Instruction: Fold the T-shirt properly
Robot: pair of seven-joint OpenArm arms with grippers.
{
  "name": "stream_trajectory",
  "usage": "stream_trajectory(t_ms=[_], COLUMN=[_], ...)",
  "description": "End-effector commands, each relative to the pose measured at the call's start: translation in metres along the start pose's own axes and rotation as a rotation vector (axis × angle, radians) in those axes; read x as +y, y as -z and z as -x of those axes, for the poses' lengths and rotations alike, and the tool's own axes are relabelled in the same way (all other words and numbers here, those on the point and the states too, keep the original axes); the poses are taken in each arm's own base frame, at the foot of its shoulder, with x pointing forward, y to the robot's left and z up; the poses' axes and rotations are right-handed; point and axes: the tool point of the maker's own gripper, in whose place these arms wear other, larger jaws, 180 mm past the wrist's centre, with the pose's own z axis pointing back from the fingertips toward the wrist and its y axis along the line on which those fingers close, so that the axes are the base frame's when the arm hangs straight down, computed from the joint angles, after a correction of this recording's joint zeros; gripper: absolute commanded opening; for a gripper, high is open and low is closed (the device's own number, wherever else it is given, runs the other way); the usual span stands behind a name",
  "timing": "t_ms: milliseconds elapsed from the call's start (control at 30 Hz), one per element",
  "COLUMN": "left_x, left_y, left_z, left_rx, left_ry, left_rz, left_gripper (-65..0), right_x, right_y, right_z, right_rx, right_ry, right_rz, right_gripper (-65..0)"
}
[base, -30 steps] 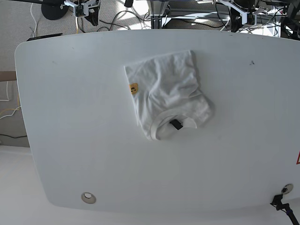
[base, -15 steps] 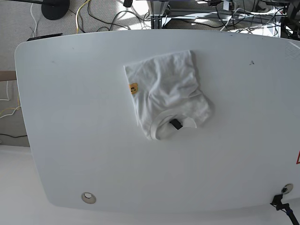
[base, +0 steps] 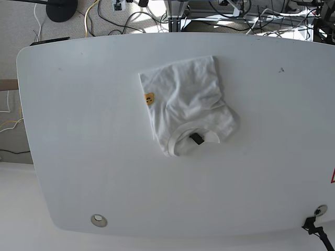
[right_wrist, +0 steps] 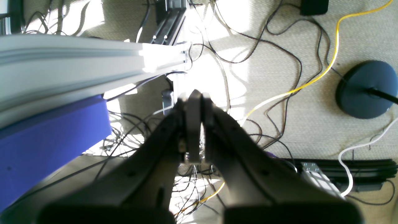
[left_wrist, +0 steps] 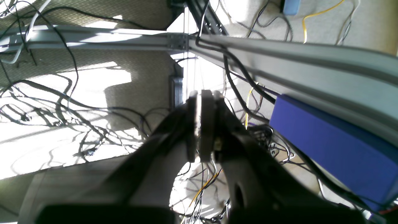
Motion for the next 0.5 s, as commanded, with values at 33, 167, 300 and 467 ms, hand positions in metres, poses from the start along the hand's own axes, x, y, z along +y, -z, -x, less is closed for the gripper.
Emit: stream_trajectory(t_ms=[33,167,300,467], left_x=[0.004,0.000,0.016,0.035], left_y=[0.005,0.020,0.026,0.030], left_z=[0.007,-0.002,-0.002,-0.012], left_rx=[0.029,0.047,0.099,0.130], left_ry=[-0.004,-0.030,-0.062,-0.074], left_rz=[-0.028,-0.033,-0.088,-0.170], left_gripper=[-65.0,-65.0,-65.0,-65.0], right_x=[-0.003,-0.005,-0.008,-0.011], right_y=[0.005,0.016,0.025,0.036], right_z=[0.006,0.002,-0.003,-0.009], right_rx=[0.021,0.041,0.058,0.090], right_ry=[0.012,0.017,0.023,0.034], right_rz=[0.001,0.007,0.013,0.022], right_gripper=[-65.0,-65.0,-65.0,-65.0])
